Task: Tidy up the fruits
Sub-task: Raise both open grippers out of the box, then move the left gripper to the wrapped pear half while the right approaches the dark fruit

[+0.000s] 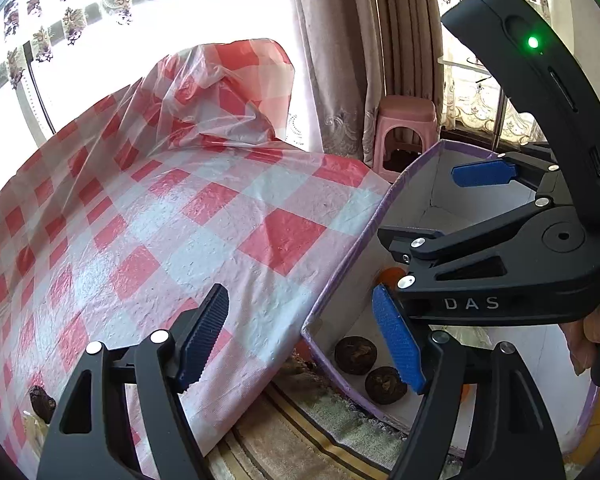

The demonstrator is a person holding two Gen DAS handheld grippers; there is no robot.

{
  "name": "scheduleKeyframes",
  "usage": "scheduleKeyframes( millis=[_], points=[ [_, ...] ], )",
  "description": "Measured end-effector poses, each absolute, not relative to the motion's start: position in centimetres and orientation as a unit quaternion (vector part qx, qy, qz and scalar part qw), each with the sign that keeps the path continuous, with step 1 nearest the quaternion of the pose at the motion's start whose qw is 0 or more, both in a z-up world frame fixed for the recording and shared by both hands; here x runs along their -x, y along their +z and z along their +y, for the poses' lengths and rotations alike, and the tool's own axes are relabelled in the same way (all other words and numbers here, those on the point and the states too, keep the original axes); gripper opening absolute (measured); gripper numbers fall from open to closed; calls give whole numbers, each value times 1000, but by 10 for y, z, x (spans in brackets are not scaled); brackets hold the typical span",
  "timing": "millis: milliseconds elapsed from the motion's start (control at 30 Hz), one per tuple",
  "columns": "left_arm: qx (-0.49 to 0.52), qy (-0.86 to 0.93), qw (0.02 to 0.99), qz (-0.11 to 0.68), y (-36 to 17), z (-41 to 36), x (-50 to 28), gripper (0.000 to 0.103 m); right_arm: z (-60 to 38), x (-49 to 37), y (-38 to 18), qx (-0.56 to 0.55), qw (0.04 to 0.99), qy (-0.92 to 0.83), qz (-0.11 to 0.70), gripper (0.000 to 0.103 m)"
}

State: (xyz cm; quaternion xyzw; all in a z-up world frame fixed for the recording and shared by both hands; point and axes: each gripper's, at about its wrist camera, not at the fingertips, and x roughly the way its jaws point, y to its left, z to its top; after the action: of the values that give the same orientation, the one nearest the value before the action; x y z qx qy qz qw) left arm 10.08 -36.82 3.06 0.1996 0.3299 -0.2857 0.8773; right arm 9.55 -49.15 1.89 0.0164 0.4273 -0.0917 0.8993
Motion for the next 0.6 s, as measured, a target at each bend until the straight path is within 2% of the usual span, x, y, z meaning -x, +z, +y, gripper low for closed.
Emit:
scheduleKeyframes(
  millis=[100,600],
  points=[
    [-180,-281,884,326,37,-356,-101,76,-487,-95,25,-21,906,-91,414,92],
    [-78,-212,914,336,56,-270,-117,83,-451,-104,35,-32,917,-70,391,93]
  ],
)
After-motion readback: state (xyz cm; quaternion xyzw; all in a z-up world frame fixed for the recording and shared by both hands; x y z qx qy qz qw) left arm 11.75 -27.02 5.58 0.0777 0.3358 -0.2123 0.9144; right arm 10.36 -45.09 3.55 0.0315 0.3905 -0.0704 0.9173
